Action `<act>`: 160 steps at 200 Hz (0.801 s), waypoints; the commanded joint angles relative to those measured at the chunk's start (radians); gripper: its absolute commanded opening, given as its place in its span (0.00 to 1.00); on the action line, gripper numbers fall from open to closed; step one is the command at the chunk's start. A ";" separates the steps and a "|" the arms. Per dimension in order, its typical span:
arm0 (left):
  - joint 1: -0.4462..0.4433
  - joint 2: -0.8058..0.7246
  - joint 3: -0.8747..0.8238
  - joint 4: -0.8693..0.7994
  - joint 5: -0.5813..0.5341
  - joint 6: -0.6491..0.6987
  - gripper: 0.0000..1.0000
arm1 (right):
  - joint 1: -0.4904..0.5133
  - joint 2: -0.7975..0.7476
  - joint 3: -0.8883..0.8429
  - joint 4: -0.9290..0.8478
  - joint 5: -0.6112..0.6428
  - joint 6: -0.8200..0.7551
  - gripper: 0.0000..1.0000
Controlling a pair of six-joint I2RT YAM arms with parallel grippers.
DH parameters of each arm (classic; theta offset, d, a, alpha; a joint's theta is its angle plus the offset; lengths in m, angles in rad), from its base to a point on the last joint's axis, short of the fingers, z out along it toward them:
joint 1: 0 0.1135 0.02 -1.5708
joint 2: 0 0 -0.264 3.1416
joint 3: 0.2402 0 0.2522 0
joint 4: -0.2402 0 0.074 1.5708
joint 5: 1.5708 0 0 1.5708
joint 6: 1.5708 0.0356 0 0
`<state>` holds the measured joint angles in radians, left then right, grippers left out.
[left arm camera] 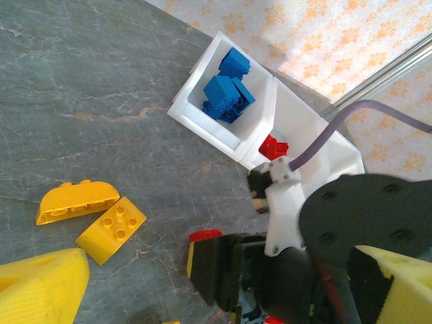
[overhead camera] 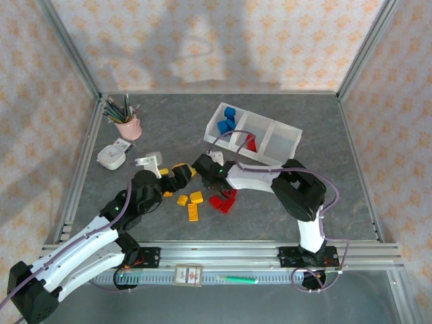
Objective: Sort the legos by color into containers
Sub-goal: Pick up the lego from the center of the table, then place the lego in the container.
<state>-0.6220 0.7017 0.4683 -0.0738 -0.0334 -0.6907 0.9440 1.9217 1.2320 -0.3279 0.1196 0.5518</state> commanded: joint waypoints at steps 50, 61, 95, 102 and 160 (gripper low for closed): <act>-0.002 0.073 0.069 0.049 0.069 0.020 0.99 | -0.162 -0.252 -0.047 0.037 0.022 -0.051 0.29; -0.002 0.101 0.081 0.066 0.083 0.024 0.99 | -0.204 -0.271 -0.048 0.036 0.023 -0.065 0.29; -0.002 0.193 0.121 0.126 0.121 0.034 0.99 | -0.327 -0.284 -0.037 0.060 0.025 -0.106 0.29; -0.002 0.211 0.128 0.138 0.128 0.035 0.99 | -0.347 -0.276 -0.029 0.067 0.030 -0.114 0.29; -0.002 0.328 0.197 0.180 0.155 0.053 0.99 | -0.490 -0.076 0.139 0.105 -0.018 -0.174 0.28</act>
<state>-0.6220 1.0080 0.6178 0.0528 0.0975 -0.6643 0.4881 1.7592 1.2766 -0.2428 0.1036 0.4259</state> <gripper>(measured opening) 0.992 0.292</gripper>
